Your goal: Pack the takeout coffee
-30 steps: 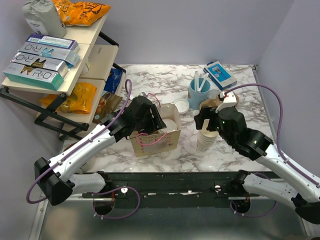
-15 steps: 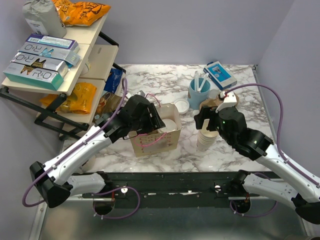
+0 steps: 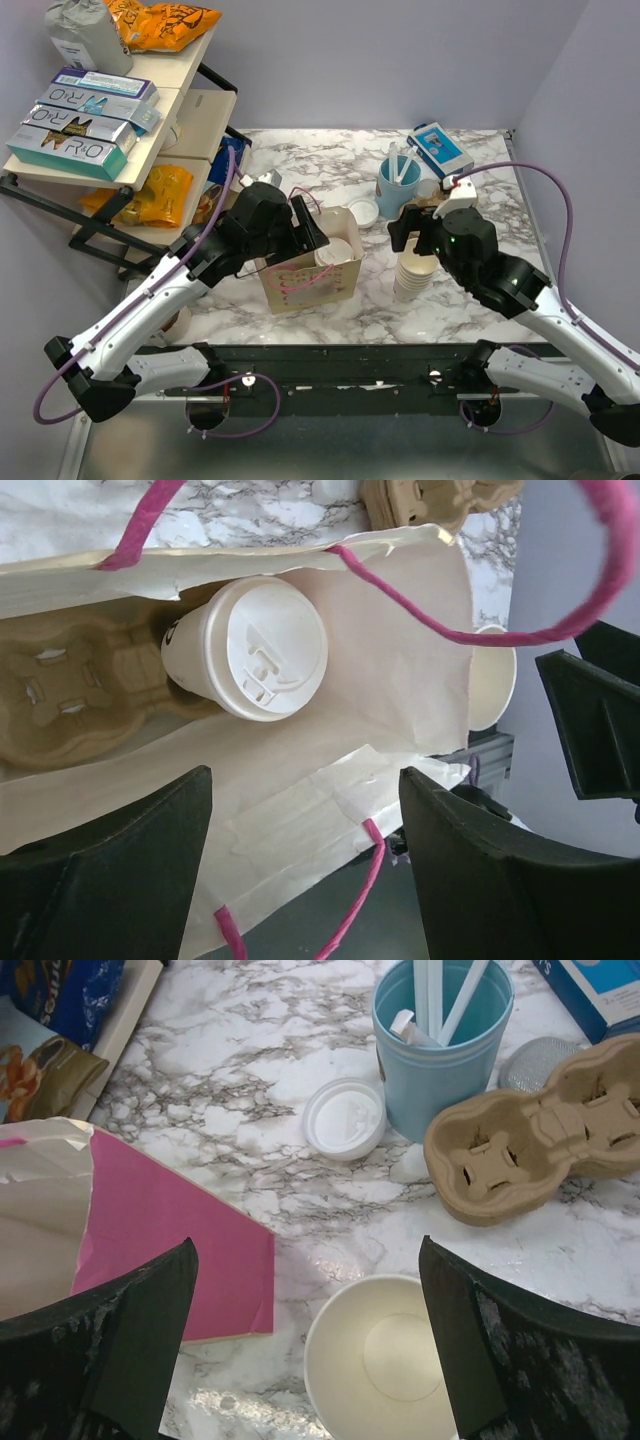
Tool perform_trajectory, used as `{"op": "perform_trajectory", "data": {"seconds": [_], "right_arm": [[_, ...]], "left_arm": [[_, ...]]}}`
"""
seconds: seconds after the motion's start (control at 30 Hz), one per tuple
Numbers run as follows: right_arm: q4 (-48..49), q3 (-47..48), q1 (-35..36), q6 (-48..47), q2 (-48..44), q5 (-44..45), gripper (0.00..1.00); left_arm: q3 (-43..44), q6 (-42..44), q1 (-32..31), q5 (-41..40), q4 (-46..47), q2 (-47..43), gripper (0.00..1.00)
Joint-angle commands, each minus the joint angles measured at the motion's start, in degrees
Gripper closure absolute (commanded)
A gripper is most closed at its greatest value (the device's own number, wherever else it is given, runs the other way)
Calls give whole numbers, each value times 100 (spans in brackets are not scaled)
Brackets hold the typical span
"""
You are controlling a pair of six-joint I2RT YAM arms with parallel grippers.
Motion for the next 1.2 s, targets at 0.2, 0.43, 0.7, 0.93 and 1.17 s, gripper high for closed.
{"op": "perform_trajectory", "data": {"seconds": [0.2,0.43,0.7,0.93,1.17], "right_arm": [[131,848,-136,-597,576,150,0],[70,1525,-1120,-948,1403,-798,0],[44,2446,-2613,-1274,2991,-1844,1],[0,3971,-3063,-914,5044,-1523,10],[-54,4399,-3125,-756,5692,-1441,23]], "left_arm": [[881,453,-19,-111,-135,-411,4],[1224,840,-19,302,-135,-639,1],[1041,1288,-19,5,-407,-1271,1],[1075,1104,-19,-1294,-1136,-1614,1],[1005,901,-19,-1640,-1436,-1782,1]]}}
